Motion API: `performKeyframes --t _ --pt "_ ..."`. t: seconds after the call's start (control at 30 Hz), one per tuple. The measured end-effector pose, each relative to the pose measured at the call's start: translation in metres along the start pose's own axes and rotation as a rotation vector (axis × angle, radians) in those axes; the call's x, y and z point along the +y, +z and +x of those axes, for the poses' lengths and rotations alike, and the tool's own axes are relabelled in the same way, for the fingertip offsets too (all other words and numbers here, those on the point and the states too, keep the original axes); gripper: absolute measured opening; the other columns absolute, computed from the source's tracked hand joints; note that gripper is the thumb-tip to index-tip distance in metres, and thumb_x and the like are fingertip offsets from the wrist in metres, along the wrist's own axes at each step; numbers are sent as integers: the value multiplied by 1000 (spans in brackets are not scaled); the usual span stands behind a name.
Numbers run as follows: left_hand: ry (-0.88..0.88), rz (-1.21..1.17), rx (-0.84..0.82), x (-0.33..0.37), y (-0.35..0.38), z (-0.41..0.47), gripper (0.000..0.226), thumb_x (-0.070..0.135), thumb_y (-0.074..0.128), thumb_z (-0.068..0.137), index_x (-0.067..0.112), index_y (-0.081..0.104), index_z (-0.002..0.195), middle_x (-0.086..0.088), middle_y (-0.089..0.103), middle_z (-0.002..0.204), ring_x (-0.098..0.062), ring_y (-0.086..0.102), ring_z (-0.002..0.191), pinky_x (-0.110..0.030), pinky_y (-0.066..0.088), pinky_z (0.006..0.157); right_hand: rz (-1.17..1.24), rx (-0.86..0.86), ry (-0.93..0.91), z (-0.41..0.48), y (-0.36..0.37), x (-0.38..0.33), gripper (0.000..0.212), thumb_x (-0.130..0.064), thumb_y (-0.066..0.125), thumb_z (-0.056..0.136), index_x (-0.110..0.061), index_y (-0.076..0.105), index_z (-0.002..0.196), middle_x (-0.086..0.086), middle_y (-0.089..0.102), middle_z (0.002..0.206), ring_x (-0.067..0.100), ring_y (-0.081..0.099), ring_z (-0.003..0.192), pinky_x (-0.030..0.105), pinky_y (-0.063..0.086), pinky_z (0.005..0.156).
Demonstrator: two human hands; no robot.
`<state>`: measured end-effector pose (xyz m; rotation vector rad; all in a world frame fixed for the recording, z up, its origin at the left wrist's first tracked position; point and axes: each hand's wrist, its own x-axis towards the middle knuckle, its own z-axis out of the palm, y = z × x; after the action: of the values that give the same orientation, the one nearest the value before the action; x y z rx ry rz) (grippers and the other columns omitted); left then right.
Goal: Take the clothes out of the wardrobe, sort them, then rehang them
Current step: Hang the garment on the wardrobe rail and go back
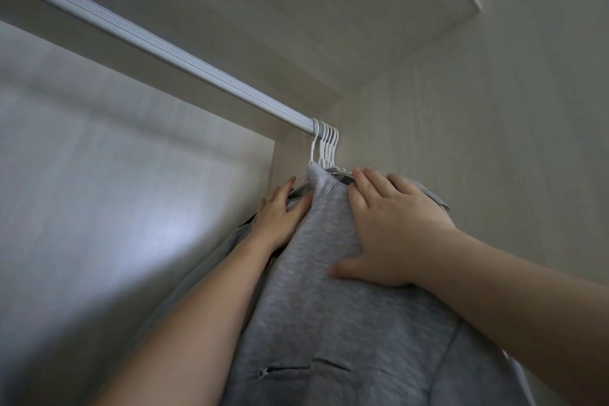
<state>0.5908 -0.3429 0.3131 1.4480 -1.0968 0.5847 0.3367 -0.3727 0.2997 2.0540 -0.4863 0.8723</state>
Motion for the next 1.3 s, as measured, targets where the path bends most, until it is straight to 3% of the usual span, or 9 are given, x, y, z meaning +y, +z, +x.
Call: performKeyframes --t 0.27,0.43,0.5,0.57,0.7,0.83,0.93,1.1,1.3 --pt "-102 119 -104 20 -33 -11 111 100 42 57 43 30 151 5 41 156 -22 42 140 -45 35 115 75 16 40 -6 -6 -5 119 -86 33 74 -4 4 154 13 -4 163 25 -4 150 43 3 121" --pt "-137 219 -135 39 -70 -40 100 68 63 78 26 19 158 3 39 157 -19 41 141 -39 33 117 178 37 42 -9 -10 -4 109 -79 36 79 -6 8 154 12 3 163 24 1 150 41 6 121" --pt "-106 290 -138 48 -87 -54 86 50 67 87 24 24 157 1 41 156 -18 43 140 -37 34 117 236 34 25 -11 -13 -2 106 -78 36 80 -6 10 154 11 7 163 23 4 150 41 6 121" --pt "-83 406 -111 60 -104 -68 76 47 67 88 28 32 153 1 43 154 -20 43 139 -33 34 114 307 27 -6 -12 -19 0 104 -78 36 80 -8 14 153 9 13 162 22 8 150 42 7 121" --pt "-51 673 -23 97 -134 -98 81 49 62 91 27 21 157 -3 30 161 -26 31 146 -41 32 115 520 20 -80 -14 -42 5 87 -72 40 83 -18 22 149 -1 26 158 19 24 145 49 14 117" --pt "15 916 80 136 -164 -128 69 43 57 94 28 25 153 1 36 156 -23 30 143 -39 35 106 701 126 -145 -19 -68 -2 61 -61 43 88 -25 38 137 -4 41 147 21 41 133 50 24 111" --pt "60 1289 164 166 -189 -145 67 43 56 92 23 29 150 -2 39 153 -26 26 143 -41 25 114 762 224 -241 -20 -91 -18 63 -58 44 90 -28 34 145 -8 41 149 21 41 133 47 23 112" --pt "-223 1750 266 215 -242 -174 69 43 58 89 17 31 147 -10 21 161 -38 3 151 -56 0 119 1040 243 -313 -14 -133 -58 65 -55 48 92 -30 30 149 -6 39 152 22 39 136 38 29 106" --pt "-655 1891 317 254 -307 -207 77 40 47 92 11 17 157 -17 10 165 -50 3 148 -67 0 116 1514 108 -448 2 -174 -121 64 -43 52 96 -20 31 152 1 38 154 22 38 139 27 31 105"
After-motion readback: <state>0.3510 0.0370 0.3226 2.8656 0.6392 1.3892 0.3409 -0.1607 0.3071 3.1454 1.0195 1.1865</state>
